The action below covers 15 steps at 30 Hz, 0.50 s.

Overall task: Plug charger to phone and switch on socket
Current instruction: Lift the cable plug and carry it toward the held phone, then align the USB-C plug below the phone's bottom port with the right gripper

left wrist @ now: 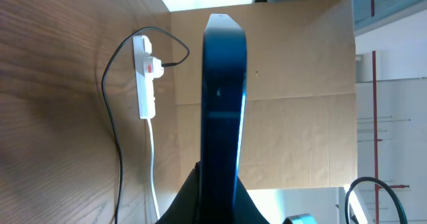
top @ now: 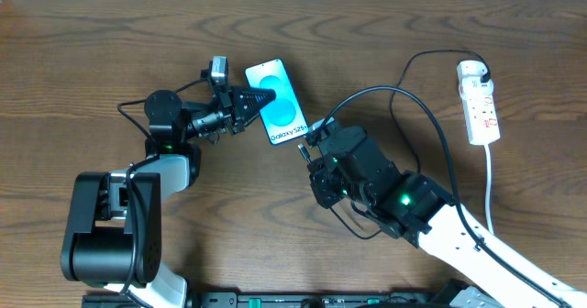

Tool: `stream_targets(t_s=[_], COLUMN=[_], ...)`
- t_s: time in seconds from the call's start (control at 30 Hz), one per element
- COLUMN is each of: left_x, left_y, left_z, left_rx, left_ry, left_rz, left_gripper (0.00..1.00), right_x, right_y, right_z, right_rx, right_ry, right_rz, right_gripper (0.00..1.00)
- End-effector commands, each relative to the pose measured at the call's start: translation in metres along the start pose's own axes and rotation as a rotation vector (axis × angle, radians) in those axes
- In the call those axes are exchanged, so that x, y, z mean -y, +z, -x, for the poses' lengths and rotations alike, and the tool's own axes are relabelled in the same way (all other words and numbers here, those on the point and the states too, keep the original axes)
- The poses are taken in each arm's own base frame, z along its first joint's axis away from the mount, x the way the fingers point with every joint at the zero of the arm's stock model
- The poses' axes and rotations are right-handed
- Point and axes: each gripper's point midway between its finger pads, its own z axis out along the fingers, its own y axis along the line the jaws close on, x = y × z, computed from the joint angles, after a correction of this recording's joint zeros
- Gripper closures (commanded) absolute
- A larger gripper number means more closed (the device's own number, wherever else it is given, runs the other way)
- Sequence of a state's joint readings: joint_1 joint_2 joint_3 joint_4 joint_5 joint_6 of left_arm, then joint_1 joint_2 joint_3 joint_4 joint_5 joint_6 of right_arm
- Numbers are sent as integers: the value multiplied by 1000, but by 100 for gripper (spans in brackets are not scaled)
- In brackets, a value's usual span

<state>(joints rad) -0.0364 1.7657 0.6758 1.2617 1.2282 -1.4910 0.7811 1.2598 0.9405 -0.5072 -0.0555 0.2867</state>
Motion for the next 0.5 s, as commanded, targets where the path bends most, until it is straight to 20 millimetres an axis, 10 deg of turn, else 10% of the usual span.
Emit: stream_targets(t_s=[0.0, 0.47], left_x=[15, 16], left_y=[3, 3], left_z=[6, 12], left_rx=[6, 44], left_ry=[95, 107], left_rz=[-23, -22], left_gripper=[93, 93], right_x=[-1, -21], right_y=[1, 0], right_z=[6, 3], right_rx=[28, 8], right_ry=[52, -23], right_rz=[-7, 108], right_gripper=[99, 99])
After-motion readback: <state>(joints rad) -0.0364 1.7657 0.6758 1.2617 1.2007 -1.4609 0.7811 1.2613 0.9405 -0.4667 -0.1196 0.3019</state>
